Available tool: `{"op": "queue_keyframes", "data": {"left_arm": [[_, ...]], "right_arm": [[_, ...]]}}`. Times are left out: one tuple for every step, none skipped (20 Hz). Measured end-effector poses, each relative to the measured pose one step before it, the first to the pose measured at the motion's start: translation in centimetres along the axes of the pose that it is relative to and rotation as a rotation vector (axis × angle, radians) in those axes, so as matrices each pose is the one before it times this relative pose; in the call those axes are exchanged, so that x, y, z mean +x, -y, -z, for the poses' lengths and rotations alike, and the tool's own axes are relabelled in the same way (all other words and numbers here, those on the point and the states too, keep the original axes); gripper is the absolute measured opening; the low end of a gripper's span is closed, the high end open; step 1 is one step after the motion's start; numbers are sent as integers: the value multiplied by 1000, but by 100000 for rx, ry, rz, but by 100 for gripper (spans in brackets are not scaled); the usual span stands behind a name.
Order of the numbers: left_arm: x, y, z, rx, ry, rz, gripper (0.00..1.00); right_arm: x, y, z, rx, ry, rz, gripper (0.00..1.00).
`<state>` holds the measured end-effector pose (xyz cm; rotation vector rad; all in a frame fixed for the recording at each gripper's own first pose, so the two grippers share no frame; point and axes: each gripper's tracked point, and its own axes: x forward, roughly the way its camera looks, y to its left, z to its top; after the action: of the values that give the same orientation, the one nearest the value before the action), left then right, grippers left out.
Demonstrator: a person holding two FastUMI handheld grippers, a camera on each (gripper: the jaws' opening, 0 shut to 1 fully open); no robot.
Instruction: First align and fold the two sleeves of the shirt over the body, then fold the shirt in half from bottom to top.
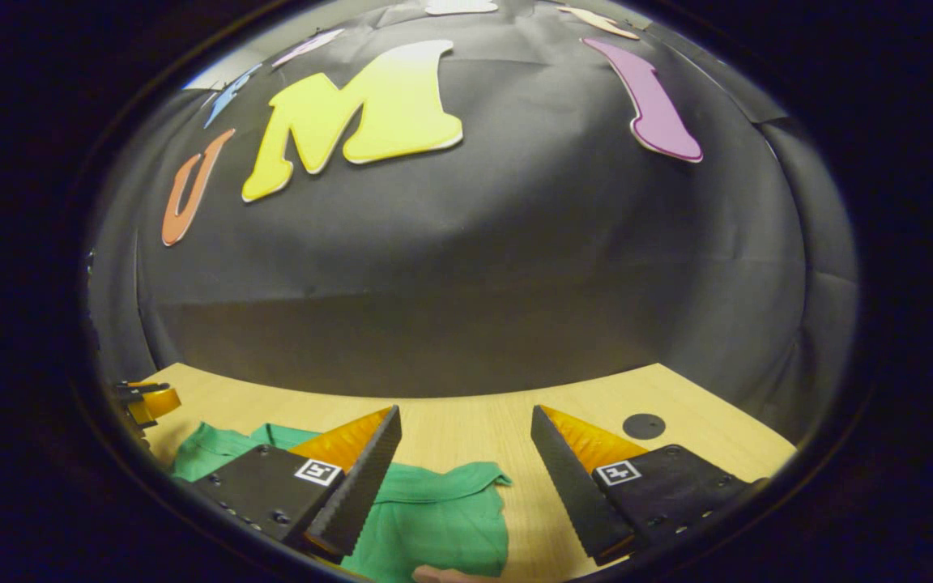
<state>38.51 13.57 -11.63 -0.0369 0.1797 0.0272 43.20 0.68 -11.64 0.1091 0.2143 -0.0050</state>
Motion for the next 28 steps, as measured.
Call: {"op": "queue_keyframes", "data": {"left_arm": [[-1098, -113, -99, -279, 278, -621, 100], [-1120, 56, -134, 153, 33, -485, 100], [-1236, 365, -92, 1221, -784, 652, 100], [-1472, 284, -515, 1322, 725, -659, 100], [-1162, 317, -689, 1678, 1119, -495, 100], [-1352, 427, -550, 519, 476, -60, 100], [-1525, 654, -439, 135, 629, 1171, 100], [-1421, 753, -497, 212, 288, 1608, 100], [-1630, 612, -425, 1150, -87, 146, 100], [-1482, 125, -679, 1756, 768, -1243, 100], [-1485, 89, -576, 1126, -96, -1469, 100], [-1730, 161, -543, 308, 297, -636, 100], [-1783, 372, -347, -723, 336, 644, 100], [-1773, 565, -347, -1288, 500, 1461, 100], [-1786, 657, -65, -758, -354, 1236, 100], [-1770, 421, -39, 128, -294, 359, 100], [-1799, 293, -31, 860, 563, -254, 100], [-1794, 145, -195, 1281, 1228, -993, 100], [-1766, 139, 12, 1710, 1336, -985, 100], [-1634, 273, 59, 1525, 937, -479, 100], [-1497, 529, 43, 1675, 418, 406, 100], [-1145, 709, 58, 1751, 68, 654, 100], [-1145, 572, -5, 1582, 385, 276, 100], [-1151, 383, -245, 1153, 1047, -421, 100], [-992, 268, -374, -213, 1696, 30, 100], [-982, 404, -464, -850, 1970, 169, 100], [-833, 451, -555, -705, 2557, -190, 100], [-494, 421, -196, -1791, 2022, -140, 100]], "right_arm": [[-1098, 149, -115, -2215, 47, -238, 98], [-959, 127, 86, -2390, 288, -276, 98], [-1007, 265, -81, -2636, 318, 211, 98], [-1266, 162, -251, -2332, 658, 25, 98], [-1289, 68, -468, -2128, 874, -247, 96], [-1478, 87, -599, -1793, 1199, 351, 98], [-1541, 185, -755, -1547, 1113, 493, 96], [-1757, -237, -759, -385, 1458, -919, 97], [-1796, -421, -1028, 249, 1606, -1528, 97], [-1907, -202, -830, -46, 1190, -796, 97], [-1849, -275, -786, -148, 1119, -914, 97], [-1971, -105, -702, -521, 959, -106, 95], [-1897, 161, -557, -682, 654, 505, 95], [-1945, 103, -349, -254, 43, 251, 95], [-1871, -98, -190, 830, -241, -937, 94], [-1754, -177, -211, 1602, 1153, -603, 97], [-1683, 115, -464, 151, 2264, -84, 95], [-1569, 617, -225, -1215, 2404, 1820, 95], [-1596, 675, 23, -1798, 1450, 1969, 95], [-1805, 386, 277, -409, 144, 989, 95], [-1591, 344, 267, 1471, 435, 1049, 96], [-1498, 216, 204, 1630, 146, -34, 95], [-1422, 246, 362, 1750, -539, -295, 93], [-1322, 301, 492, 1009, -951, -150, 95], [-1137, 601, 243, 50, -503, 699, 95], [-1130, 865, 198, -624, -386, 1375, 95], [-906, 752, 292, -873, -313, 1323, 95], [-728, 504, 515, -332, -715, 890, 95]]}}
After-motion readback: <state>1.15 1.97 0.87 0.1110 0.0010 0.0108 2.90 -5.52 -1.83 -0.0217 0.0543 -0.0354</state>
